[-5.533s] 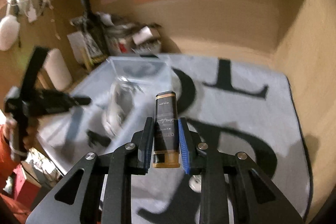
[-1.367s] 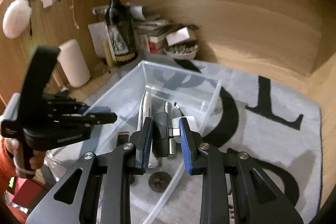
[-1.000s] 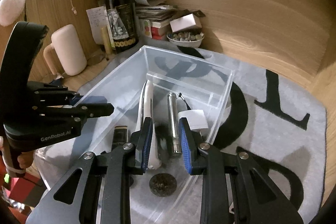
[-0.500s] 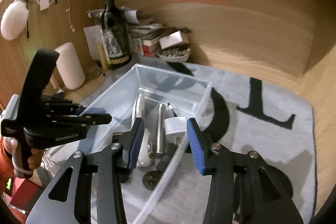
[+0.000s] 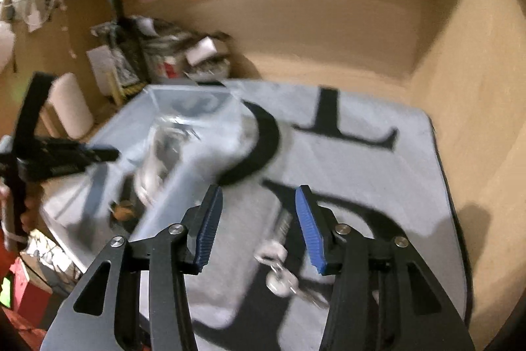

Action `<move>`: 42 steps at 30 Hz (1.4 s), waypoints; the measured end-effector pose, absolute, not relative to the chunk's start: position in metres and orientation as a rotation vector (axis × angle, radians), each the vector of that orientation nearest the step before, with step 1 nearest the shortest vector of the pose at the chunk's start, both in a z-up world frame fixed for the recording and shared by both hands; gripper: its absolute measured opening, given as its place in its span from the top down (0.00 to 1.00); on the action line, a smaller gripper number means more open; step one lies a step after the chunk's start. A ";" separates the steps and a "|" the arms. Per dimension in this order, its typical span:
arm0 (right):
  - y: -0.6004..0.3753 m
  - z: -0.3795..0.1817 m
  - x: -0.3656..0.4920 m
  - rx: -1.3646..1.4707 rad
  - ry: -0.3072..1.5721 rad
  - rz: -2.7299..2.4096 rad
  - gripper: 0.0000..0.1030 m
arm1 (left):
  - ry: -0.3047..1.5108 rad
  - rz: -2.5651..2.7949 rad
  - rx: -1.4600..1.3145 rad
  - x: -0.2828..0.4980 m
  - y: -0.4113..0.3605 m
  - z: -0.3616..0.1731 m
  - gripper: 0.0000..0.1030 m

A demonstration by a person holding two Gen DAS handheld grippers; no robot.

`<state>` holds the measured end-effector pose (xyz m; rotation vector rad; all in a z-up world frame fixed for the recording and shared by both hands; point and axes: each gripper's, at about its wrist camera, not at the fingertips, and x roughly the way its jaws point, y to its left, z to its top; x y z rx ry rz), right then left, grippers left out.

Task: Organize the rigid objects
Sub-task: 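Grasp the silver key by its head with the right gripper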

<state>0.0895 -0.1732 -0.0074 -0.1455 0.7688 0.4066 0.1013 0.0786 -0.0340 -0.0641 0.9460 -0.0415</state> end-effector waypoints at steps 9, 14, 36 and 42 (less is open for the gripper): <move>-0.194 -0.051 0.088 -0.091 0.912 0.379 0.58 | 0.945 -0.040 -0.062 0.101 0.080 -0.034 0.85; -0.188 -0.062 0.092 -0.073 0.935 0.397 0.58 | 0.946 -0.041 -0.064 0.101 0.081 -0.034 0.85; -0.177 -0.054 0.098 -0.111 0.848 0.359 0.77 | 0.945 -0.044 -0.067 0.100 0.082 -0.033 0.85; -0.174 -0.032 0.099 -0.102 0.781 0.369 0.78 | 0.946 -0.044 -0.068 0.100 0.082 -0.033 0.85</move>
